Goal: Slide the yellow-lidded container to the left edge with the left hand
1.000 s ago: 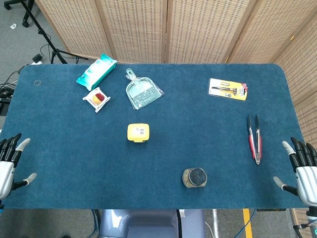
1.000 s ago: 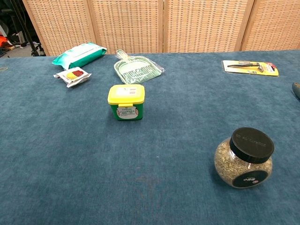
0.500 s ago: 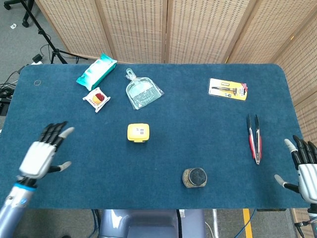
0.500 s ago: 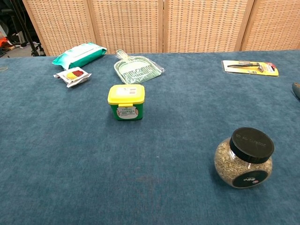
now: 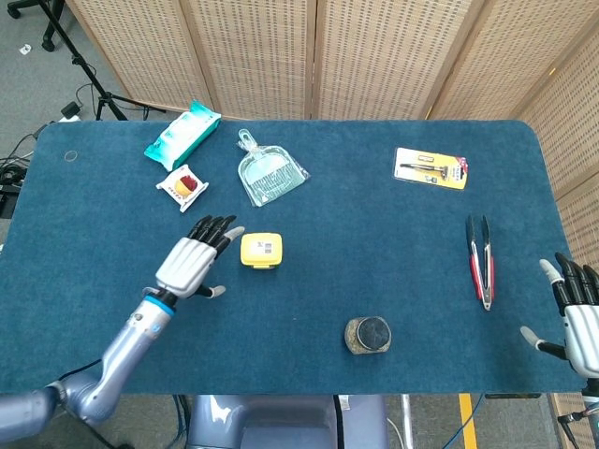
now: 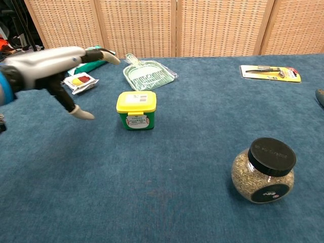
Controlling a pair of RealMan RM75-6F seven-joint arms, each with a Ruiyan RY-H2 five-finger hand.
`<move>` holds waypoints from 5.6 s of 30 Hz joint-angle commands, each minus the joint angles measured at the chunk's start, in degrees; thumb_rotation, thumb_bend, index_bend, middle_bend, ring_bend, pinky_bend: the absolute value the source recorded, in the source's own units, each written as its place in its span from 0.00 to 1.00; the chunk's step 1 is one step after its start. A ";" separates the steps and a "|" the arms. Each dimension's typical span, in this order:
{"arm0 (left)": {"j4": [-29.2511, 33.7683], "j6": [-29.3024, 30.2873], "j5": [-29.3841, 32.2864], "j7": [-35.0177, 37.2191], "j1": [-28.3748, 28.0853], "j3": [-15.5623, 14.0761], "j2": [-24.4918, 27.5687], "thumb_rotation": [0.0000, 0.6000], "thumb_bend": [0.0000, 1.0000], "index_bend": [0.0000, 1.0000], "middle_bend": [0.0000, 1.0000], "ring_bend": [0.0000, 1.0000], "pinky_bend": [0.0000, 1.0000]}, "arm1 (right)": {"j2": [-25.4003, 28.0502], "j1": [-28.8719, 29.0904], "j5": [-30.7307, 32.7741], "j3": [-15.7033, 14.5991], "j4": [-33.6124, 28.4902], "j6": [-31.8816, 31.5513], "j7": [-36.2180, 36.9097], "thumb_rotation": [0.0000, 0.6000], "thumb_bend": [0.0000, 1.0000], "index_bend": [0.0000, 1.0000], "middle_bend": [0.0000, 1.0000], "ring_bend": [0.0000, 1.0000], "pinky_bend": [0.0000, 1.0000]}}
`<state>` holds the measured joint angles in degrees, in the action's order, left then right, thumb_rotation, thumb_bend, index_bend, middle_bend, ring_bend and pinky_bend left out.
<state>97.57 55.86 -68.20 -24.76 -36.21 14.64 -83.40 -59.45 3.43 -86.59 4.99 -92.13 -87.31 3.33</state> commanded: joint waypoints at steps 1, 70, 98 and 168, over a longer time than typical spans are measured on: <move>-4.42 -1.05 4.63 -2.14 -3.42 1.79 -4.45 1.00 0.00 0.00 0.00 0.00 0.00 | 0.23 -0.19 0.19 0.18 -0.04 -0.37 0.55 1.00 0.00 0.04 0.00 0.00 0.00; -61.05 27.50 -32.75 68.08 15.70 -24.60 -0.70 1.00 0.39 0.53 0.55 0.54 0.58 | -3.51 -0.84 -4.01 -2.62 0.17 -1.16 -6.43 1.00 0.00 0.04 0.00 0.00 0.00; -41.45 26.87 -25.54 62.98 22.42 -23.39 10.42 1.00 0.00 0.00 0.00 0.00 0.04 | -2.76 -1.17 -4.13 -2.45 -0.62 -1.94 -5.23 1.00 0.00 0.04 0.00 0.00 0.00; -23.67 -27.06 -39.22 99.04 -14.77 -35.54 28.62 1.00 0.76 0.71 0.44 0.49 0.50 | -3.10 -0.12 -1.96 -2.05 0.28 0.70 -4.60 1.00 0.00 0.04 0.00 0.00 0.00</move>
<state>75.11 29.84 -108.25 73.76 -50.11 -20.07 -53.67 -62.48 3.30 -88.55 2.93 -91.89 -86.60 -1.14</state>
